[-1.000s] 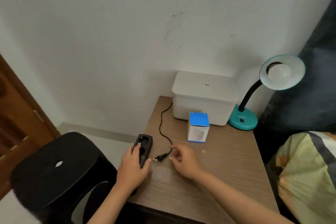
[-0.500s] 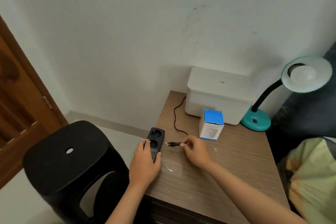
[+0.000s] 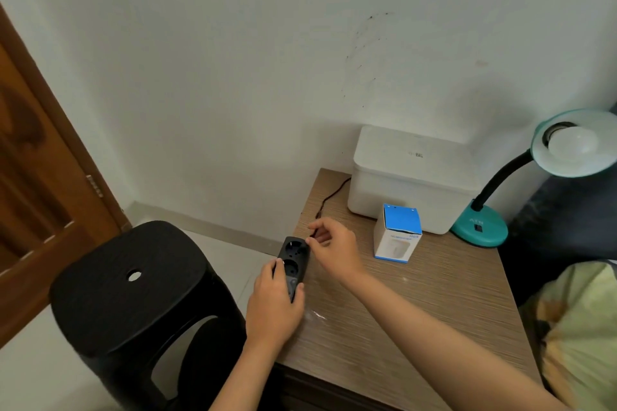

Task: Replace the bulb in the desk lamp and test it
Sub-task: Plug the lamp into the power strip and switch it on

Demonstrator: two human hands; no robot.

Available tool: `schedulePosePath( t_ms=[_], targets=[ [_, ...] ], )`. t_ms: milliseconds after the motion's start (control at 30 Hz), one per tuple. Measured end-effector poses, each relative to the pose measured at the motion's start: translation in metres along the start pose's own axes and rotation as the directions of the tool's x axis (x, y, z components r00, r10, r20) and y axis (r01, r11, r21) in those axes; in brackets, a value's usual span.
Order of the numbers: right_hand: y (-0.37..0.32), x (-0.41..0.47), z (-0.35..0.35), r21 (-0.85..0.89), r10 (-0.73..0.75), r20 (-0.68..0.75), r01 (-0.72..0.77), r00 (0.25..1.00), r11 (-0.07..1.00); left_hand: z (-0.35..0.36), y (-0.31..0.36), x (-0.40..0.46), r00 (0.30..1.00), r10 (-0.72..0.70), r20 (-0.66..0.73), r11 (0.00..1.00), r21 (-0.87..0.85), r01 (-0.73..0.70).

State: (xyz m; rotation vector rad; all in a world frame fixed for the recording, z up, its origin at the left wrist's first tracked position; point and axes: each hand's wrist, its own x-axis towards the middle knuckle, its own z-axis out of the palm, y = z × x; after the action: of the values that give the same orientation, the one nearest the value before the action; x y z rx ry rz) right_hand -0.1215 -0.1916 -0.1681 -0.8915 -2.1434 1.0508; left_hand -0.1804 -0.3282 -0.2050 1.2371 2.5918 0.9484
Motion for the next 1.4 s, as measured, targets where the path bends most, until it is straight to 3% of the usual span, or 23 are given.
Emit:
schedulePosePath(
  t_ms=[100,267,533,767,900,1100,1400],
  targets=[
    [-0.002,-0.002,0.008,0.001,-0.026,0.053,0.026,0.998,1.000,0.001,-0.001,0.000,1.000,0.006,-0.003,1.000,0.009,-0.006],
    [-0.005,-0.004,0.023,0.174,0.106,-0.030,-0.099,0.994,0.980,0.000,0.000,0.000,1.000,0.004,-0.002,1.000,0.008,-0.004],
    [-0.002,-0.011,0.037,0.037,0.118,-0.123,-0.114,0.985,0.993,-0.001,0.000,0.000,1.000,0.007,-0.003,1.000,-0.008,-0.007],
    [0.001,-0.004,0.036,-0.019,0.096,-0.100,-0.098,0.990,0.995,0.000,0.000,0.000,1.000,0.002,0.005,1.000,0.004,-0.002],
    [-0.001,0.001,0.031,-0.038,0.083,-0.057,-0.086,0.995,0.996,0.000,0.000,0.001,1.000,0.000,0.004,1.000,0.019,0.000],
    [-0.003,0.002,0.025,-0.184,-0.049,0.115,0.070,0.992,0.980,0.000,0.001,0.000,1.000,0.000,0.000,1.000,0.010,0.000],
    [-0.009,-0.001,0.030,-0.154,0.084,-0.004,-0.084,0.996,0.985,-0.001,0.001,0.000,1.000,-0.005,0.010,1.000,0.012,0.005]
  ],
)
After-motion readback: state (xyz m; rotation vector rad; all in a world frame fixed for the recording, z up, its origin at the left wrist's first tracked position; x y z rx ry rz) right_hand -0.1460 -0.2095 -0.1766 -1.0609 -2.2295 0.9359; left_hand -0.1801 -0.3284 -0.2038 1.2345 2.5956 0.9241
